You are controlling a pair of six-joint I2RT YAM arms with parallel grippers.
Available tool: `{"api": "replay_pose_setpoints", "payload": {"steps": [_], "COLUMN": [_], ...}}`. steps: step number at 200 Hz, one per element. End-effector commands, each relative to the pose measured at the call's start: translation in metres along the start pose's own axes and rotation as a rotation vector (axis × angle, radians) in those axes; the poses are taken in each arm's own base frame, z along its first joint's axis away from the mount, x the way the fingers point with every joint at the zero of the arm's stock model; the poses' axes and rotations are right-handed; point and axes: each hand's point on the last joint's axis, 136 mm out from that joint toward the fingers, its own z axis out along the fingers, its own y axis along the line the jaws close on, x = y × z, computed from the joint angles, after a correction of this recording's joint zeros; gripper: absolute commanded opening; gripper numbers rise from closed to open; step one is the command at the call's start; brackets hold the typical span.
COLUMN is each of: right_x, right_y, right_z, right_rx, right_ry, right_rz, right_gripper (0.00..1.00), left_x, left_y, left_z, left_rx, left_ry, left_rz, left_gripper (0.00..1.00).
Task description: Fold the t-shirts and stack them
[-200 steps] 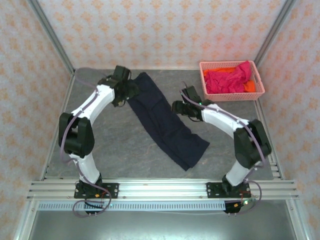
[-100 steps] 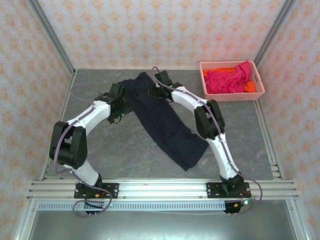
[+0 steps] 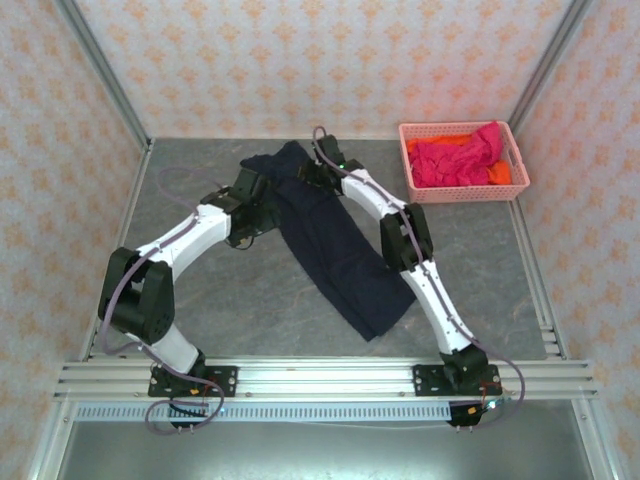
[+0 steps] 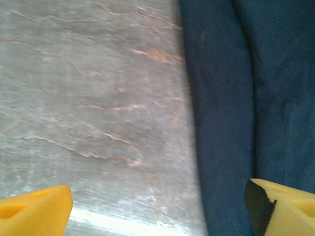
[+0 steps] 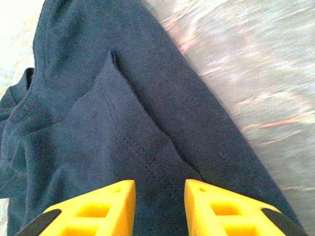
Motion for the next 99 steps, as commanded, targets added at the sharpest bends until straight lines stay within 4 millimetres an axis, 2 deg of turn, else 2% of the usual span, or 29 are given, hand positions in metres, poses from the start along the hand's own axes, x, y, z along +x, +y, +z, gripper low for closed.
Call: {"api": "replay_pose_setpoints", "payload": {"steps": [1,30,49,72,90,99], "right_x": [-0.018,-0.031,-0.036,-0.051,-0.066,-0.073], "right_y": [-0.065,-0.101,-0.111,-0.085,-0.058,-0.048], "right_z": [-0.007,-0.022,-0.035,-0.054,-0.077,-0.092], "right_rx": [0.157,0.246,0.288,0.205,0.131,0.115], "right_ry": [-0.01,-0.017,-0.022,-0.046,-0.057,-0.07], "right_rz": [0.079,0.112,0.122,0.091,0.062,0.043], "right_gripper": [0.34,0.34,0.35,0.41,0.51,0.6], "left_x": [0.001,0.017,0.036,0.069,0.112,0.134], "left_y": [-0.007,-0.03,-0.052,-0.082,-0.117,-0.132], "left_z": [-0.004,-0.009,-0.015,-0.021,-0.03,-0.034], "left_rx": [-0.009,0.021,0.056,0.129,0.243,0.282], "left_ry": [0.008,0.026,0.044,0.095,0.153,0.186], "left_rz": [0.035,0.118,0.203,0.287,0.35,0.379], "left_gripper": [0.92,0.92,0.92,0.89,0.83,0.82]}}
